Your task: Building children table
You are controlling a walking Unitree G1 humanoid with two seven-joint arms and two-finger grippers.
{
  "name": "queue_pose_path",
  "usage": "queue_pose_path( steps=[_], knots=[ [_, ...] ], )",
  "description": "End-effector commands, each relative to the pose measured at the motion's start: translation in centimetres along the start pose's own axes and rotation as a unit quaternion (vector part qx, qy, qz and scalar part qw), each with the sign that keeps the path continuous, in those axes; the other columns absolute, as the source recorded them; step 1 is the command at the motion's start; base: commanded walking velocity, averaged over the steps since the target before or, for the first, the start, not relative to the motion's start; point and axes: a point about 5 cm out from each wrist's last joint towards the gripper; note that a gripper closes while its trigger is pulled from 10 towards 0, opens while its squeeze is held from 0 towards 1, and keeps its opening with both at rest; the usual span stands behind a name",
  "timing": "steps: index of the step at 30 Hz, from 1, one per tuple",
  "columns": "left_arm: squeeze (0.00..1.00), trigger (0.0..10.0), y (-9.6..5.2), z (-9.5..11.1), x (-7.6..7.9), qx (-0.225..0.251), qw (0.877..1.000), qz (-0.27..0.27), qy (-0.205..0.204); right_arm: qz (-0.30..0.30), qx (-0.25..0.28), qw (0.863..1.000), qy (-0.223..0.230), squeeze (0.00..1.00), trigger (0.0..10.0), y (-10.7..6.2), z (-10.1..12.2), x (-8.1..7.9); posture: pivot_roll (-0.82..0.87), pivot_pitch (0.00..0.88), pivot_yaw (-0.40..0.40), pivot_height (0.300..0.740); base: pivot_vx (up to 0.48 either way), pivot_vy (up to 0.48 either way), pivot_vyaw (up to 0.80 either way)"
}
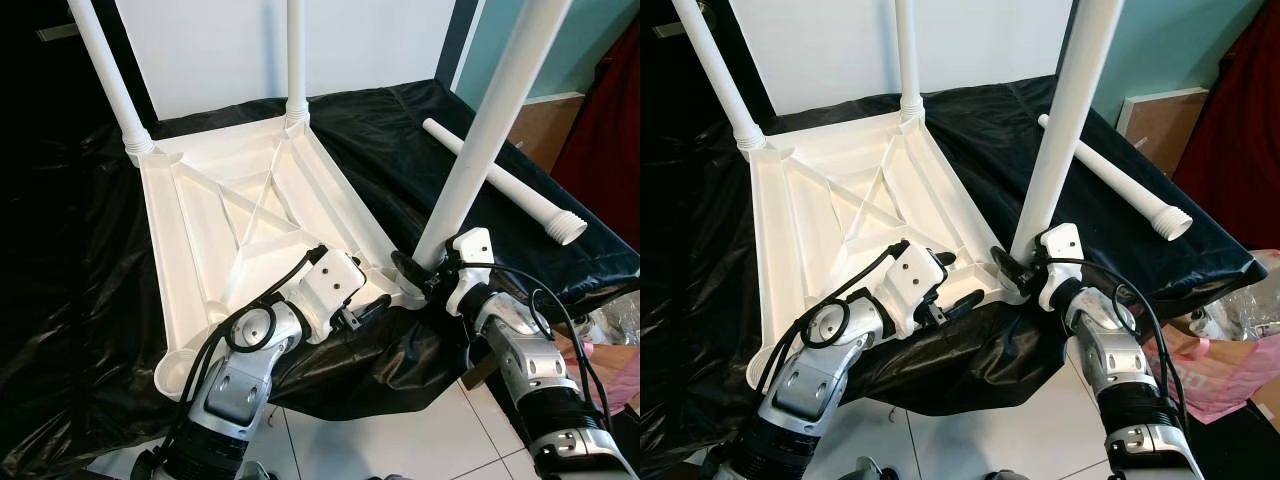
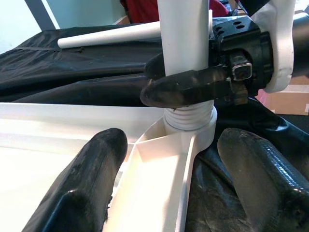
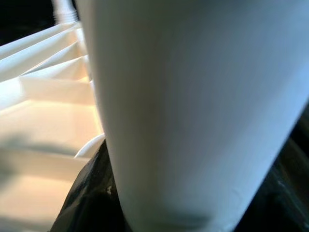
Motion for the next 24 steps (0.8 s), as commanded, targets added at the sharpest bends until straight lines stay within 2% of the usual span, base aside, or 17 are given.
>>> queue_pose_path(
  steps=[1,5,8,9,12,17,19,24],
  knots=[
    [0.0,10.0,0.0,-0.2,-0.3,-0.006,0.999,0.041,0.002,-0.026,-0.03,0.999,0.008,0.0,10.0,-0.5,-1.3,0.2,-0.02,0.06,-0.013,0.74,0.0,0.0,0.0],
    [0.0,10.0,0.1,-0.2,-0.3,-0.005,0.999,0.041,0.002,-0.061,-0.034,0.997,0.013,0.0,10.0,-0.5,-1.7,0.0,-0.02,0.06,-0.013,0.74,0.0,0.0,0.0],
    [0.0,10.0,0.2,-0.2,-0.3,-0.004,0.999,0.04,0.002,-0.132,-0.034,0.991,0.012,0.0,10.0,-0.6,-1.9,-0.3,-0.03,0.056,-0.013,0.74,0.0,0.0,0.0],
    [0.0,10.0,0.2,-0.2,-0.3,-0.004,0.999,0.04,0.002,-0.132,-0.034,0.991,0.012,0.0,10.0,-0.6,-1.9,-0.3,-0.03,0.056,-0.013,0.74,0.0,0.0,0.0],
    [0.0,10.0,0.2,-0.2,-0.3,-0.004,0.999,0.039,0.002,-0.171,-0.028,0.984,0.028,0.0,10.0,-0.6,-2.1,-1.2,-0.03,0.057,-0.013,0.74,0.0,0.0,0.0],
    [0.0,10.0,0.2,-0.2,-0.3,-0.003,0.999,0.039,0.001,-0.196,-0.027,0.98,0.035,0.0,10.0,-0.5,-2.2,-2.0,-0.03,0.057,-0.013,0.74,0.0,0.0,0.0],
    [0.0,10.0,0.2,-0.2,-0.3,-0.004,0.999,0.039,0.001,-0.23,-0.024,0.972,0.05,0.0,10.0,-0.2,-2.3,-2.8,-0.03,0.06,-0.018,0.74,0.0,0.0,0.0],
    [0.0,10.0,0.3,-0.2,-0.3,-0.004,0.999,0.04,0.001,-0.247,-0.018,0.967,0.056,0.0,10.0,0.0,-2.2,-3.5,-0.03,0.06,-0.018,0.74,0.0,0.0,0.0]
  ],
)
Point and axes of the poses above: a point about 5 cm out from each wrist's last joint towards the gripper, its own y axis pointing out of the wrist towards the gripper, its own z axis along the axis of the wrist's last joint, x = y × z, and after that the axes turned 6 degrees about y, right-handed
